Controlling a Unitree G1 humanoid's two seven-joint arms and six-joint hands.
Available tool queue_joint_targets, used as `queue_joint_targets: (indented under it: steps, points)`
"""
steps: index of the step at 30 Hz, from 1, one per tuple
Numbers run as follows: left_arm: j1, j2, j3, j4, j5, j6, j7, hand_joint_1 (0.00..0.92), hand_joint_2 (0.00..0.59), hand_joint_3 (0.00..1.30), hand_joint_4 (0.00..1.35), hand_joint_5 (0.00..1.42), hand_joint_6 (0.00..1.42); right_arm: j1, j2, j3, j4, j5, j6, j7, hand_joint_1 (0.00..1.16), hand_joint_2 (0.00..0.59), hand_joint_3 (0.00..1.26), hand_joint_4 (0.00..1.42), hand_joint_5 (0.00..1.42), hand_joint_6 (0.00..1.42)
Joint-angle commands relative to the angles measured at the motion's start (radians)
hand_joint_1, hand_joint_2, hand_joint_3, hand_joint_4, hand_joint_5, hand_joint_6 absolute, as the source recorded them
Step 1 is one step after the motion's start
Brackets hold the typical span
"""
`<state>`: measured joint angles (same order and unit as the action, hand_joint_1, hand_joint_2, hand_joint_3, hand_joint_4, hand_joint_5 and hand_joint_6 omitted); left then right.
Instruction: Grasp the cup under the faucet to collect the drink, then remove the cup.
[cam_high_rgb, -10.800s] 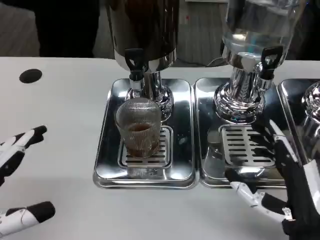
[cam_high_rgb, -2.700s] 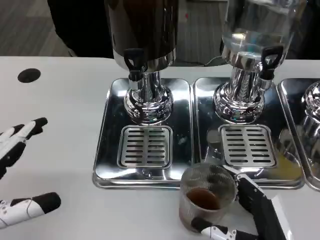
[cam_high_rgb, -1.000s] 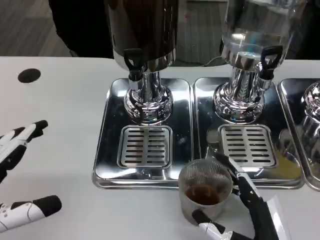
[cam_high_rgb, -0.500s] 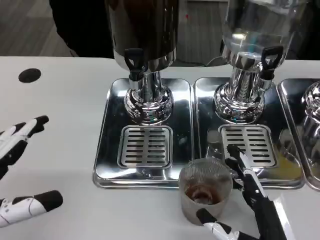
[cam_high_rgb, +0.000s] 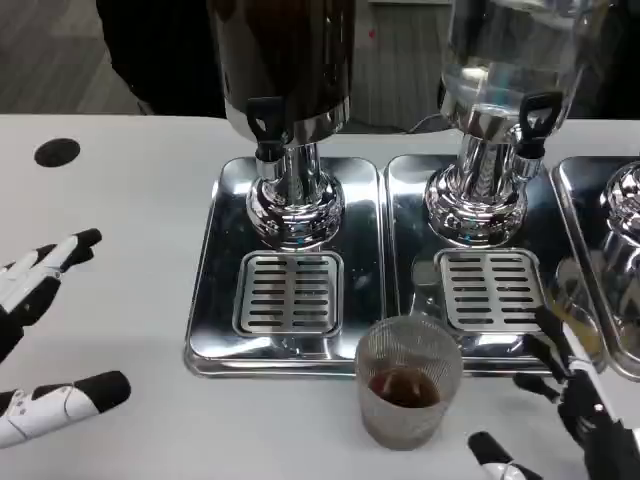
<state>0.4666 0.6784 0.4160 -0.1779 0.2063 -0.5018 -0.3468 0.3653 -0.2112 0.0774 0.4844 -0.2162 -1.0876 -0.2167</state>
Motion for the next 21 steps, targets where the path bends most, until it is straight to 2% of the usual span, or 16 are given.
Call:
queue_joint_targets:
  steps: [1, 6, 9, 16, 18, 21]
  points:
    - [-0.014, -0.011, -0.015, 0.030, 0.024, -0.009, 0.018, 0.000, 0.000, 0.00, 0.00, 0.00, 0.00, 0.009, -0.039, -0.067, -0.047, 0.076, 0.006, 0.040, 0.81, 0.245, 0.11, 0.10, 0.13, 0.27]
    - [-0.020, -0.022, -0.022, 0.062, 0.067, -0.041, 0.053, 0.000, 0.003, 0.00, 0.00, 0.00, 0.00, 0.005, -0.068, -0.144, -0.063, 0.159, 0.040, 0.086, 0.76, 0.338, 0.18, 0.19, 0.20, 0.26]
    - [-0.029, -0.032, -0.026, 0.091, 0.102, -0.068, 0.090, 0.000, 0.006, 0.00, 0.00, 0.00, 0.00, 0.003, -0.076, -0.189, -0.076, 0.161, 0.064, 0.091, 0.75, 0.382, 0.23, 0.24, 0.23, 0.26]
    - [-0.037, -0.055, -0.037, 0.132, 0.122, -0.106, 0.159, 0.000, 0.009, 0.00, 0.00, 0.00, 0.00, 0.018, -0.070, -0.293, -0.147, 0.056, 0.144, 0.051, 0.75, 0.490, 0.36, 0.35, 0.31, 0.28]
    - [-0.036, -0.061, -0.030, 0.138, 0.143, -0.110, 0.187, 0.000, 0.010, 0.00, 0.00, 0.00, 0.00, 0.027, -0.064, -0.319, -0.183, -0.003, 0.173, 0.025, 0.73, 0.531, 0.39, 0.38, 0.32, 0.29]
    - [-0.028, -0.062, -0.021, 0.137, 0.177, -0.115, 0.226, 0.000, 0.011, 0.00, 0.00, 0.00, 0.00, 0.045, -0.057, -0.353, -0.254, -0.120, 0.223, -0.029, 0.72, 0.554, 0.44, 0.41, 0.34, 0.28]
